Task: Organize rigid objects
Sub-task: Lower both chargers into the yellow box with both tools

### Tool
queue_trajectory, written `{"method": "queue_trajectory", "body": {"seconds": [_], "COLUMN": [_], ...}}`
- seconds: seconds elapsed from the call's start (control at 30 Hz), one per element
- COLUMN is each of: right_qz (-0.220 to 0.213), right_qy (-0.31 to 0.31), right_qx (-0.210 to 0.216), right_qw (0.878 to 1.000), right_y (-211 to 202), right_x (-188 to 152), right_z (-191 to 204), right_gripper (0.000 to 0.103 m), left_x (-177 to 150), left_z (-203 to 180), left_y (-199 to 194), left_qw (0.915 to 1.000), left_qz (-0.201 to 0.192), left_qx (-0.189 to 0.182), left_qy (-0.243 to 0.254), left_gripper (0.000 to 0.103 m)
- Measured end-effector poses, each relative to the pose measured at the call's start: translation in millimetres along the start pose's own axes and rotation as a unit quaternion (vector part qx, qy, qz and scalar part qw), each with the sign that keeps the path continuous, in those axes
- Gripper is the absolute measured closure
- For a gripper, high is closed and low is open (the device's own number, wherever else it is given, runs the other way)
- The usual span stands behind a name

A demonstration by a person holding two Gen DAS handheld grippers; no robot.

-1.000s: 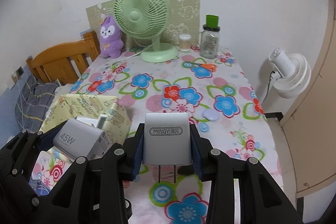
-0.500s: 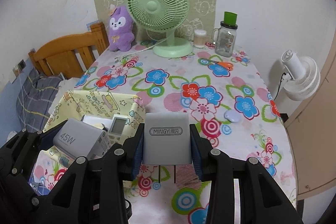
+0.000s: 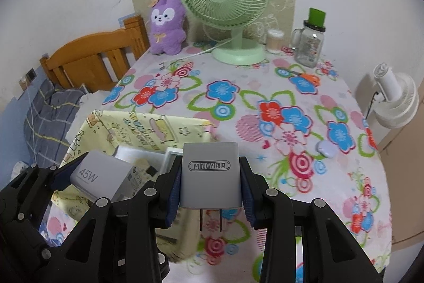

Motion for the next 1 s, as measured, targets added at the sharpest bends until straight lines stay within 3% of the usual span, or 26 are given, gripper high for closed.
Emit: {"method": "queue_trajectory", "body": {"seconds": [0.3, 0.67, 1.0], "right_qz": [0.012, 0.051, 0.043], "right_qy": [-0.028, -0.038, -0.051], "right_qx": [0.015, 0.066, 0.044], "right_qw": [0.999, 0.996, 0.997], "right_y": [26, 59, 67], "right_x": [5, -2, 2], "right_z": [32, 67, 64], "right_gripper": [0.06, 0.061, 0.058], "left_x": [-7, -20, -19], "left_z": [31, 60, 54], "left_y": [21, 42, 45], "left_qw": [0.9997, 0.9983, 0.9989], "left_qz": [0.018, 0.047, 0.043], "left_qx": [0.005, 0.005, 0.0], "left_qy": [-0.017, -0.033, -0.019], "left_gripper": [0.031, 0.031, 0.026]}}
Point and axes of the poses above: each gripper's, at about its wrist camera, not at the fingertips, and y roughly the way its jaws point, z to its left, x to its top, the point moved 7 cm from there along y, roughly the way its jaws point
